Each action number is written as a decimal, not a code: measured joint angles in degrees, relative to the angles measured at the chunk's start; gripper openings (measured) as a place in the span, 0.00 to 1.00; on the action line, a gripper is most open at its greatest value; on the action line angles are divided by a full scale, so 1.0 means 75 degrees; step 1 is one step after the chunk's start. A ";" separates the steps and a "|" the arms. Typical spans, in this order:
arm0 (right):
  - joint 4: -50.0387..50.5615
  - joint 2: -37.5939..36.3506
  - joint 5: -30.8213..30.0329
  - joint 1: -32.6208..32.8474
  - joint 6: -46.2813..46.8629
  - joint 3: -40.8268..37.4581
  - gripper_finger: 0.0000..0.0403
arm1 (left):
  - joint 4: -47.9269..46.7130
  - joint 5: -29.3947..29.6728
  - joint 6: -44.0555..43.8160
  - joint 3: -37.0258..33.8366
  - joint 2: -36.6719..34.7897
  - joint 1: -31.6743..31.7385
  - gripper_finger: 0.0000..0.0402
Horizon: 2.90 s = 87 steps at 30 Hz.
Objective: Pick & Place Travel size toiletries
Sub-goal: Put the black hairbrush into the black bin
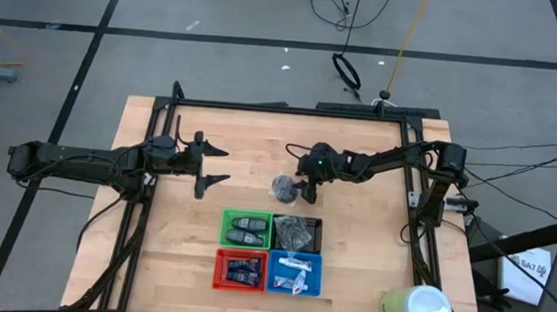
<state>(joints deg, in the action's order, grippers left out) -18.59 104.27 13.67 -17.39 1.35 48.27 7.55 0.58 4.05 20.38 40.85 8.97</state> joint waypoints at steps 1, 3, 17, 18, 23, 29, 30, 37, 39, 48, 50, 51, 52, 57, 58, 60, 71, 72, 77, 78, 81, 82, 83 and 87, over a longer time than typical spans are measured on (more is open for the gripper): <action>0.0018 0.0000 0.0000 0.0000 -0.0048 0.0000 0.50 | 0.0000 0.0000 0.0000 0.0000 0.0002 -0.0002 0.77; 0.0047 0.0000 0.0001 0.0000 -0.0073 0.0000 0.44 | 0.0000 0.0000 0.0000 0.0000 0.0002 -0.0002 0.77; 0.0160 -0.0006 0.0008 -0.0022 -0.0936 0.0000 0.03 | 0.0000 0.0000 0.0000 0.0000 0.0002 0.0000 0.77; 0.0155 -0.0006 0.0003 -0.0035 -0.0952 0.0000 0.01 | 0.0000 0.0000 0.0000 0.0000 0.0002 0.0000 0.77; 0.0053 -0.0008 -0.0011 -0.0086 -0.0976 0.0000 0.01 | 0.0000 0.0000 0.0000 0.0000 0.0000 0.0000 0.77; 0.0008 -0.0293 -0.0012 -0.0085 -0.1073 0.0006 0.00 | -0.0001 0.0000 0.0000 0.0000 0.0002 -0.0003 0.77; 0.0000 -0.0354 -0.0012 -0.0076 -0.1073 0.0003 0.00 | 0.0000 0.0000 0.0000 0.0000 0.0000 -0.0001 0.77; 0.0003 -0.0917 -0.0009 -0.0064 -0.0898 0.0003 0.00 | -0.0001 0.0000 0.0000 0.0000 0.0001 0.0000 0.77; 0.0023 -0.1092 -0.0015 -0.0047 -0.0878 0.0003 0.00 | -0.0002 0.0000 0.0000 0.0000 0.0000 -0.0003 0.77; -0.0040 -0.1746 -0.0012 0.0291 -0.0861 -0.0115 0.00 | -0.0001 0.0000 0.0000 0.0000 0.0002 0.0000 0.77; -0.0058 -0.1913 -0.0012 0.0366 -0.0882 -0.0166 0.00 | -0.0003 0.0000 0.0000 0.0000 0.0002 -0.0003 0.77; -0.0046 -0.2008 -0.0012 0.0400 -0.0884 -0.0207 0.00 | 0.0000 0.0000 0.0003 0.0000 0.0002 -0.0003 0.77; -0.0038 -0.2092 -0.0012 0.0441 -0.0886 -0.0238 0.00 | -0.0001 0.0000 0.0000 0.0000 -0.0001 -0.0003 0.77; -0.0061 -0.2594 -0.0012 0.0681 -0.0901 -0.0365 0.00 | 0.0000 0.0000 0.0000 0.0000 0.0001 -0.0002 0.77; -0.0056 -0.2678 -0.0012 0.0744 -0.0904 -0.0390 0.00 | -0.0002 0.0000 0.0000 0.0000 0.0002 -0.0003 0.77; -0.0015 -0.2854 -0.0011 0.0870 -0.0904 -0.0424 0.00 | 0.0000 0.0000 0.0000 0.0000 0.0002 0.0000 0.77; 0.0316 -0.3538 -0.0006 0.1791 -0.0933 -0.0428 0.00 | -0.0003 0.0000 0.0000 0.0000 0.0002 0.0000 0.77; 0.0346 -0.3581 -0.0006 0.1883 -0.0933 -0.0428 0.00 | 0.0000 0.0000 0.0000 0.0000 0.0001 0.0000 0.77; 0.0612 -0.3715 -0.0001 0.2274 -0.0935 -0.0428 0.00 | 0.0000 0.0000 0.0001 0.0000 0.0001 -0.0003 0.77; 0.0668 -0.3716 -0.0002 0.2326 -0.0941 -0.0428 0.00 | 0.0000 0.0000 0.0000 0.0000 0.0000 -0.0003 0.77; 0.1053 -0.3715 -0.0003 0.2448 -0.0933 -0.0428 0.00 | 0.0000 0.0000 0.0000 0.0000 0.0002 0.0000 0.77; 0.1168 -0.3713 -0.0006 0.2479 -0.0893 -0.0428 0.00 | 0.0000 0.0000 0.0000 0.0000 -0.0001 0.0000 0.77; 0.1262 -0.3713 -0.0006 0.2503 -0.0852 -0.0428 0.00 | 0.0000 0.0000 0.0000 0.0000 0.0001 -0.0003 0.77; 0.1430 -0.3713 -0.0012 0.2689 -0.0476 -0.0581 0.00 | 0.0000 0.0000 0.0000 0.0000 0.0000 0.0000 0.77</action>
<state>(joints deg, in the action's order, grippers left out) -7.86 76.42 13.58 2.78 -2.22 43.91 7.55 0.58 4.05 20.38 40.84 8.97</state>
